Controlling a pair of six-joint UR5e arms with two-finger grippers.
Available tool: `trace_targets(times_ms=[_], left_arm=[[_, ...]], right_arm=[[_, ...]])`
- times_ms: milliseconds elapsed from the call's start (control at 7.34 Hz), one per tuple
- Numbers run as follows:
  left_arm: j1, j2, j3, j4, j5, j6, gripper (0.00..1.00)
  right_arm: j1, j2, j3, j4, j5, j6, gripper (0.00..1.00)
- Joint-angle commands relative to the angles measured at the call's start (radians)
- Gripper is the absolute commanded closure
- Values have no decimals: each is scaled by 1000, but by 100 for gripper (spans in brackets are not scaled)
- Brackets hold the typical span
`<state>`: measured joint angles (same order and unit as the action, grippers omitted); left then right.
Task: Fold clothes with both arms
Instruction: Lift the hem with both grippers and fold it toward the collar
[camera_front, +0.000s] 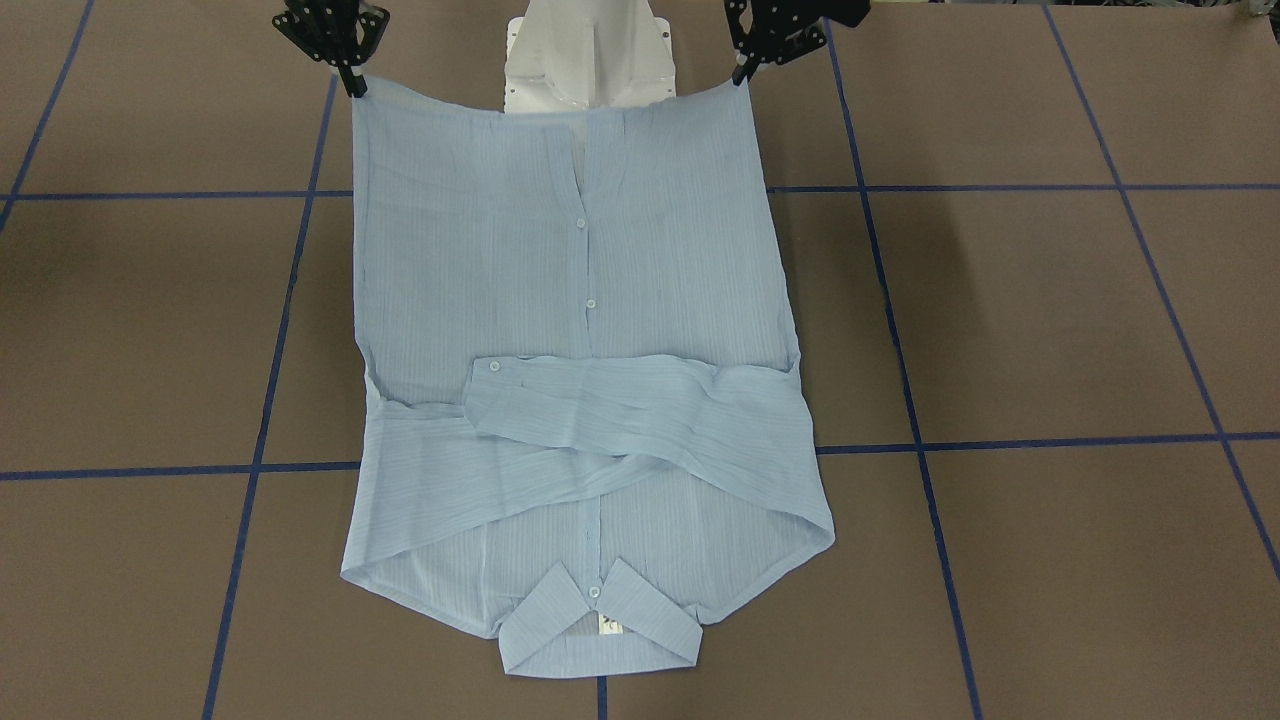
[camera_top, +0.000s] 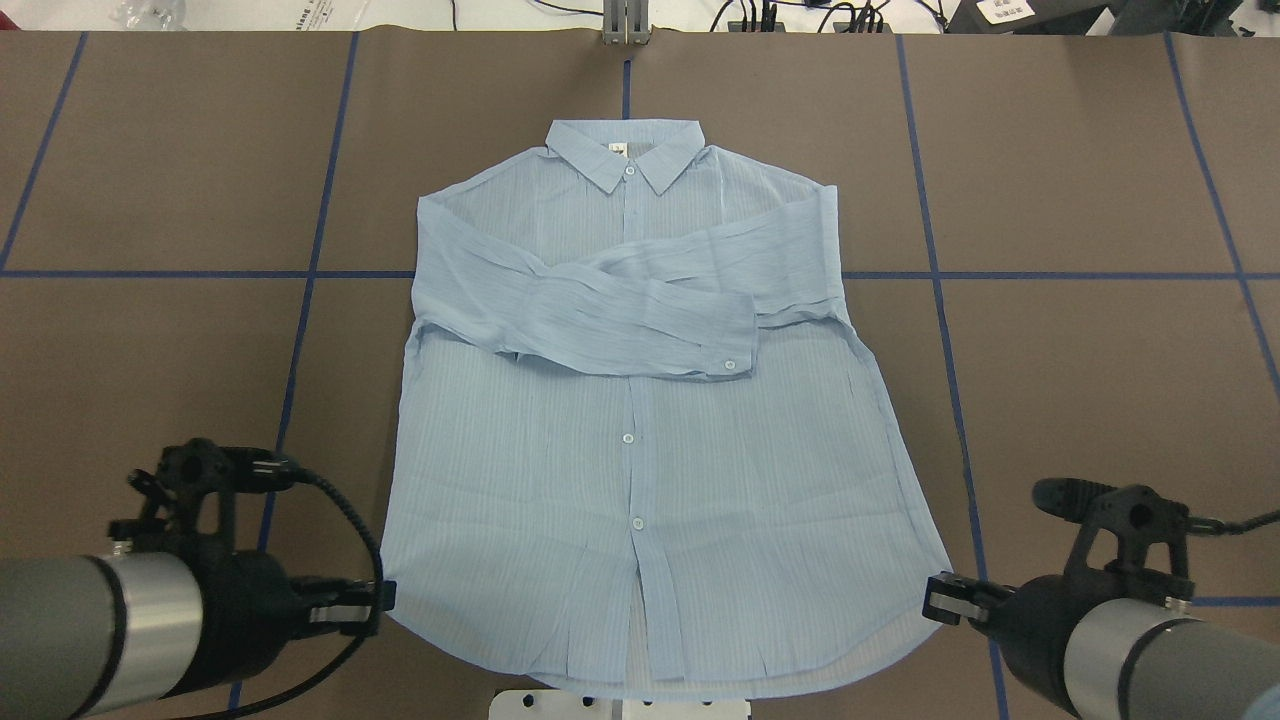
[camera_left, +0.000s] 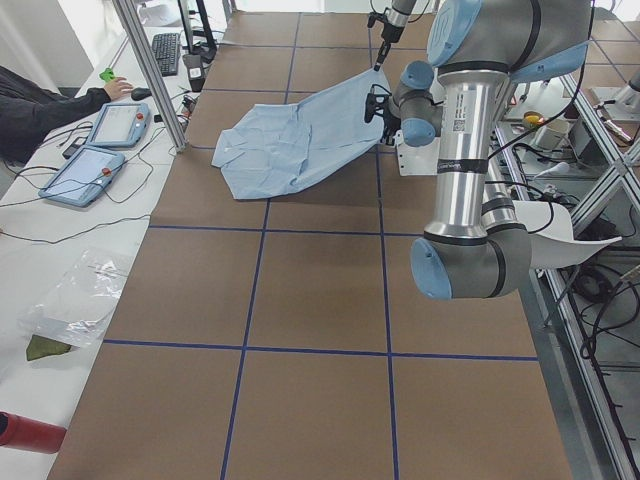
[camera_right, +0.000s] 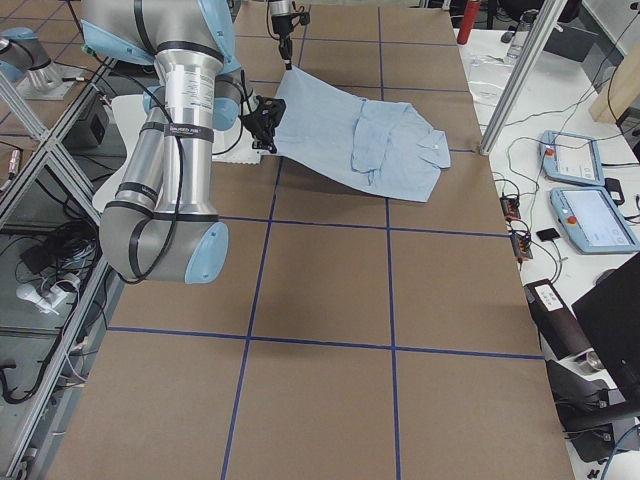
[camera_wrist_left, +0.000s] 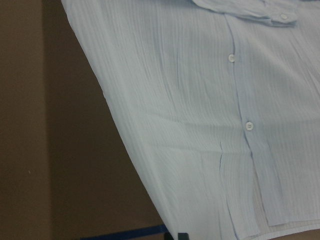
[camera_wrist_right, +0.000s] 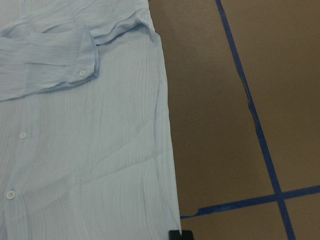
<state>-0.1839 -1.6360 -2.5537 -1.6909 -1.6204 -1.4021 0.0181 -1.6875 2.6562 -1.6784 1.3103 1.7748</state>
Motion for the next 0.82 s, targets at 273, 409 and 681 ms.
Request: trace_targets(times_ms=[273,409,681], left_arm=[[-111,-156,57,191,-50,35,100],[-202,-242,140,191,-50,78,100],[-389,-321,220,191,-55,181,100]], right_arm=[[111,188,-22,-156,30,-20,100],[175,268,-53,-181,32,-61,100],[331,446,-135,-245,32,-144,100]])
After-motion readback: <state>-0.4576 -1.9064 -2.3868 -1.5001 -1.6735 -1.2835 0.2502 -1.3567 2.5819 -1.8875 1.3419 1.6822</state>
